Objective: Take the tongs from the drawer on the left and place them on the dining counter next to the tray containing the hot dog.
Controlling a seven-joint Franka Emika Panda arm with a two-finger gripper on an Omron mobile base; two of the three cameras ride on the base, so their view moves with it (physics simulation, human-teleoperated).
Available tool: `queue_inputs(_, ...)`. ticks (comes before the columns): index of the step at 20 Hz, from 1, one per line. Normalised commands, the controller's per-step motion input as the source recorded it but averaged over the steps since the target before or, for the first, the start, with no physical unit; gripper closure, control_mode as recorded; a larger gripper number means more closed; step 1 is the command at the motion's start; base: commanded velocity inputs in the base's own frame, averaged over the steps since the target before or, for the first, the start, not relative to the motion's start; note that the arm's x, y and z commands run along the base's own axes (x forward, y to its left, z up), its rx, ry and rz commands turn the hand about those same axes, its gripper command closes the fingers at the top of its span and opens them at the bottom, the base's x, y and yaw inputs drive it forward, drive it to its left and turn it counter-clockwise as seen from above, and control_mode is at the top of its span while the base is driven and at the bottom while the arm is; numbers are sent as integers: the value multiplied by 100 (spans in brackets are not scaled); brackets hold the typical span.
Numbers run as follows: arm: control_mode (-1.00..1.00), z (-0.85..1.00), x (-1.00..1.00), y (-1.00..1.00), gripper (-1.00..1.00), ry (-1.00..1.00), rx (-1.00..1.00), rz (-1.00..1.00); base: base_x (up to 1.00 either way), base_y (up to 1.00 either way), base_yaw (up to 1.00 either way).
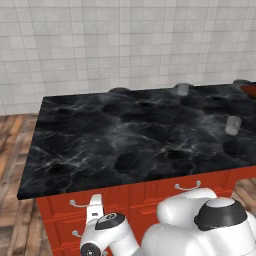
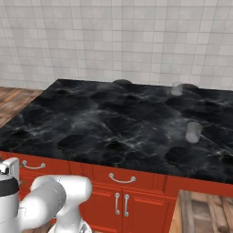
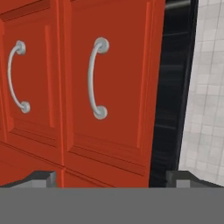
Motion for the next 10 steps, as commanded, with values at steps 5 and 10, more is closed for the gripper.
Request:
queue_inputs(5,-100,-12,25,0,-100,0,0,0,0,0,0)
queue_inputs(10,-100,-16,27,3,-100,0,0,0,0,0,0)
